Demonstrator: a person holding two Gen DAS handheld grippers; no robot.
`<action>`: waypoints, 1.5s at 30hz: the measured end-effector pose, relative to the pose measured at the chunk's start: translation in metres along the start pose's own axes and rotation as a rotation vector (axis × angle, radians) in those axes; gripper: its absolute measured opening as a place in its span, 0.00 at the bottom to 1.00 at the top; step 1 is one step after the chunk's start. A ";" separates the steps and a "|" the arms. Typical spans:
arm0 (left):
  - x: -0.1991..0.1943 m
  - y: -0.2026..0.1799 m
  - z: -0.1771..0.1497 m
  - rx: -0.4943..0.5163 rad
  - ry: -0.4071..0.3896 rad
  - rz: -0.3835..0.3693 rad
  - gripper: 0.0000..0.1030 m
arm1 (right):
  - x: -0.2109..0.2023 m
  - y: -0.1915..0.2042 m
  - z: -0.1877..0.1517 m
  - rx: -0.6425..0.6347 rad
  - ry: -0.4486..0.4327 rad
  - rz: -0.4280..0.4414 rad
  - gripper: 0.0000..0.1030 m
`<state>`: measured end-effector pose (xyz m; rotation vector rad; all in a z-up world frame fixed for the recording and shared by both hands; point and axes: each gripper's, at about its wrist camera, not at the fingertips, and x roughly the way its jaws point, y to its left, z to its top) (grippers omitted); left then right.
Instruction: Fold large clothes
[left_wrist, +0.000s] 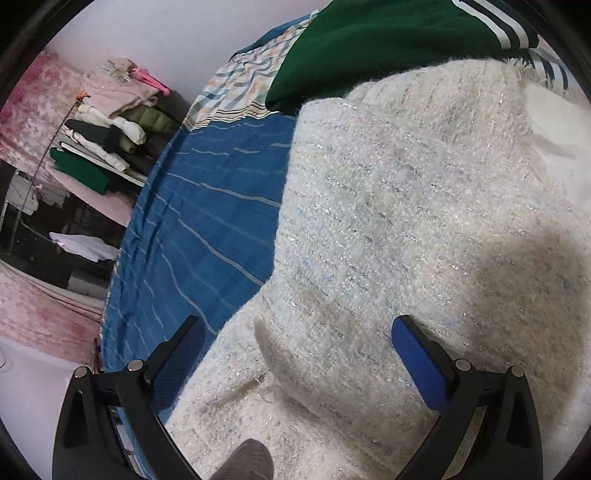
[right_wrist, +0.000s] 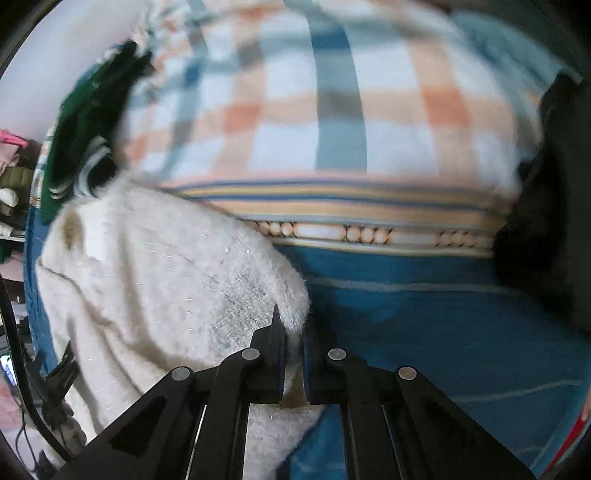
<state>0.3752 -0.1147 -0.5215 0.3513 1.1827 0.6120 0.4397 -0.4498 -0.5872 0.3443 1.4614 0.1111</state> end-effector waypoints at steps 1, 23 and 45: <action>-0.001 0.002 0.000 -0.010 0.005 0.005 1.00 | 0.006 0.002 0.001 -0.022 0.014 -0.004 0.09; -0.090 -0.012 -0.143 0.074 0.151 0.070 1.00 | -0.026 0.005 -0.181 -0.173 0.172 -0.124 0.50; -0.248 -0.180 -0.293 0.479 0.022 0.097 1.00 | -0.165 -0.229 -0.348 0.240 0.194 -0.249 0.76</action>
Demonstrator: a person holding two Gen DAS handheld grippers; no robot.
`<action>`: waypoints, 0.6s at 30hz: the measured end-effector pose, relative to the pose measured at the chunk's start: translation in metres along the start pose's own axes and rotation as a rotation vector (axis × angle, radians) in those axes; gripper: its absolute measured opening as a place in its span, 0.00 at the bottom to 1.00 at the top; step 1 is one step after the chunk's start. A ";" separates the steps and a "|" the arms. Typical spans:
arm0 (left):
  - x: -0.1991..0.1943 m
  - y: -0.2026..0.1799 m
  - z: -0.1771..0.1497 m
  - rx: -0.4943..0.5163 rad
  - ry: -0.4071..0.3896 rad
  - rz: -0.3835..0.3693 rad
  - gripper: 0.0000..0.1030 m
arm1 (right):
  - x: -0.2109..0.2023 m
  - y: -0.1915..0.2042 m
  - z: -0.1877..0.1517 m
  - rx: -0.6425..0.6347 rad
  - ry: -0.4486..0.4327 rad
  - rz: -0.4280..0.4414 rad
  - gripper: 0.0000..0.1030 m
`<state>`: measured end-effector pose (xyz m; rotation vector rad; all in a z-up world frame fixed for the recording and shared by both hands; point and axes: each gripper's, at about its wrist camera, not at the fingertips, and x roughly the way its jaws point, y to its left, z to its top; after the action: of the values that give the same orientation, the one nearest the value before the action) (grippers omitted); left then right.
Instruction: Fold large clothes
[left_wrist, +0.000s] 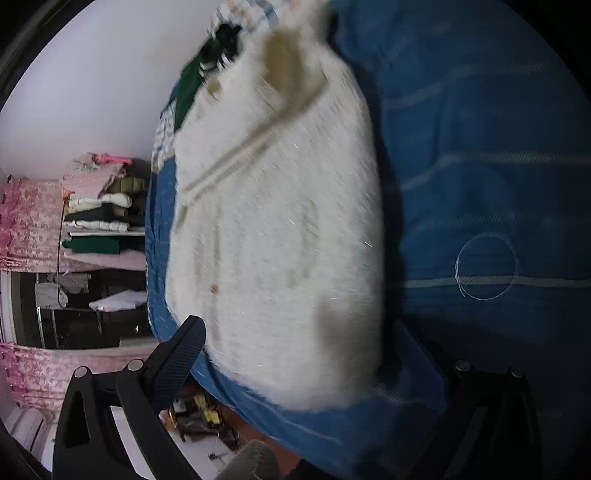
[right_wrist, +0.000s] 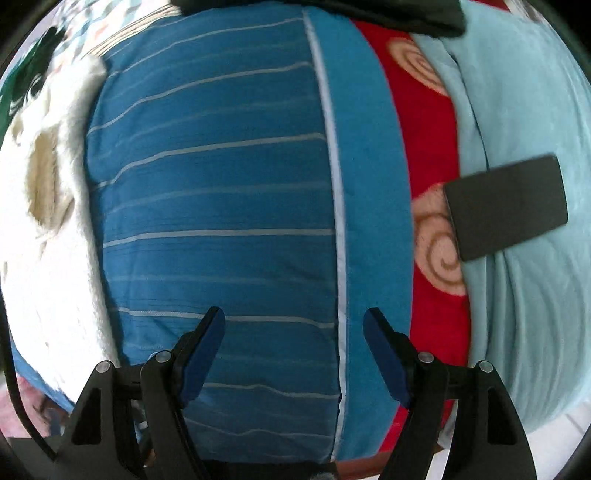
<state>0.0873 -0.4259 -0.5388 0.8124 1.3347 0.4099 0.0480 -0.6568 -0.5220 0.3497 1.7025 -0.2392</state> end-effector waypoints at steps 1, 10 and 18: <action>0.007 -0.002 0.002 -0.006 0.018 0.016 1.00 | 0.001 -0.006 -0.001 0.009 0.001 0.013 0.76; 0.060 0.069 0.026 -0.218 0.024 0.016 0.65 | 0.015 -0.007 0.012 -0.052 0.007 0.284 0.76; 0.055 0.110 0.019 -0.280 -0.054 -0.103 0.20 | 0.034 0.055 0.084 -0.210 0.015 0.727 0.85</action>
<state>0.1376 -0.3205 -0.4970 0.5162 1.2304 0.4775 0.1412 -0.6317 -0.5669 0.7808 1.4917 0.4722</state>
